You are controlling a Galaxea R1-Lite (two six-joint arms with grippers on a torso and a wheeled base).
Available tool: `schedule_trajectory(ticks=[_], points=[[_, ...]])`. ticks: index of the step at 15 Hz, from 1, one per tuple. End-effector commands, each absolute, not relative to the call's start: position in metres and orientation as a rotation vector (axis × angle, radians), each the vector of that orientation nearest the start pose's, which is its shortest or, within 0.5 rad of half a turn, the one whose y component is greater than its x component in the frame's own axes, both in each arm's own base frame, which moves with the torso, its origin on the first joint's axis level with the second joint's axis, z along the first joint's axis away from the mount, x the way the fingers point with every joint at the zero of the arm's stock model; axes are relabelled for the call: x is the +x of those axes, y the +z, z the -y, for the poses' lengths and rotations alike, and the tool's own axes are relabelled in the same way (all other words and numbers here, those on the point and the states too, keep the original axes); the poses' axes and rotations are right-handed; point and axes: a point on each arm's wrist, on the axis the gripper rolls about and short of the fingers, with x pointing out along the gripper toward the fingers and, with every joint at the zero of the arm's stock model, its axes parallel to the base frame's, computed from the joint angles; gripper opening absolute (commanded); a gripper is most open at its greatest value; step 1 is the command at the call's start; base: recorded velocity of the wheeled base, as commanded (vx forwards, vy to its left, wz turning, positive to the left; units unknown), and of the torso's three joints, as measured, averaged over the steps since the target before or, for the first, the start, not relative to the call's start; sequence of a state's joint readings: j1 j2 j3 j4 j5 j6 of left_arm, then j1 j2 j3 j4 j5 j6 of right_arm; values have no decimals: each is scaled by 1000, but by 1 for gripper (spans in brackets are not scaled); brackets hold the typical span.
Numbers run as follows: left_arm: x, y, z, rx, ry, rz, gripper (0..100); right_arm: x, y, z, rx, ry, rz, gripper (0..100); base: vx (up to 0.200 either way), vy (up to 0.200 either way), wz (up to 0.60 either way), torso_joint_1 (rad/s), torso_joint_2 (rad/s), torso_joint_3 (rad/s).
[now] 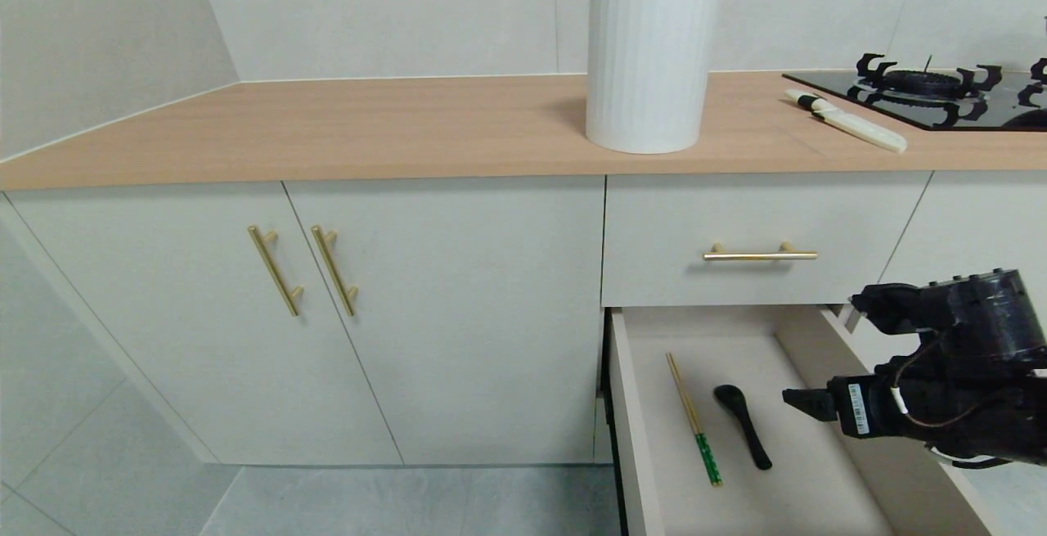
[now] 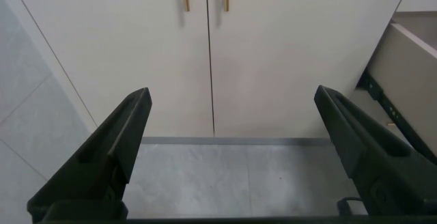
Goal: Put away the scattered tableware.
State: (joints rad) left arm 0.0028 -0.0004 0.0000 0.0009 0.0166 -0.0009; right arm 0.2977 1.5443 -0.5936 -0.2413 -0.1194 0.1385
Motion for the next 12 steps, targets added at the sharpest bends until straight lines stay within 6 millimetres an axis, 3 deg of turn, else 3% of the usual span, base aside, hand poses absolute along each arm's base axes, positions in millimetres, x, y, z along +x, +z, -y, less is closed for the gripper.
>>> schedule_trajectory(ticks=[1,4,12], points=[[-23,75,0,-2,20,-2,100,202,174,-67,7,171,-570,100,0,0,0,0,0,0],[-23,75,0,-3,20,-2,100,189,180,-73,-7,215,-569,100,0,0,0,0,0,0],[-23,75,0,-3,20,-2,100,184,180,-74,-18,230,-585,100,-200,0,0,2,5,4]])
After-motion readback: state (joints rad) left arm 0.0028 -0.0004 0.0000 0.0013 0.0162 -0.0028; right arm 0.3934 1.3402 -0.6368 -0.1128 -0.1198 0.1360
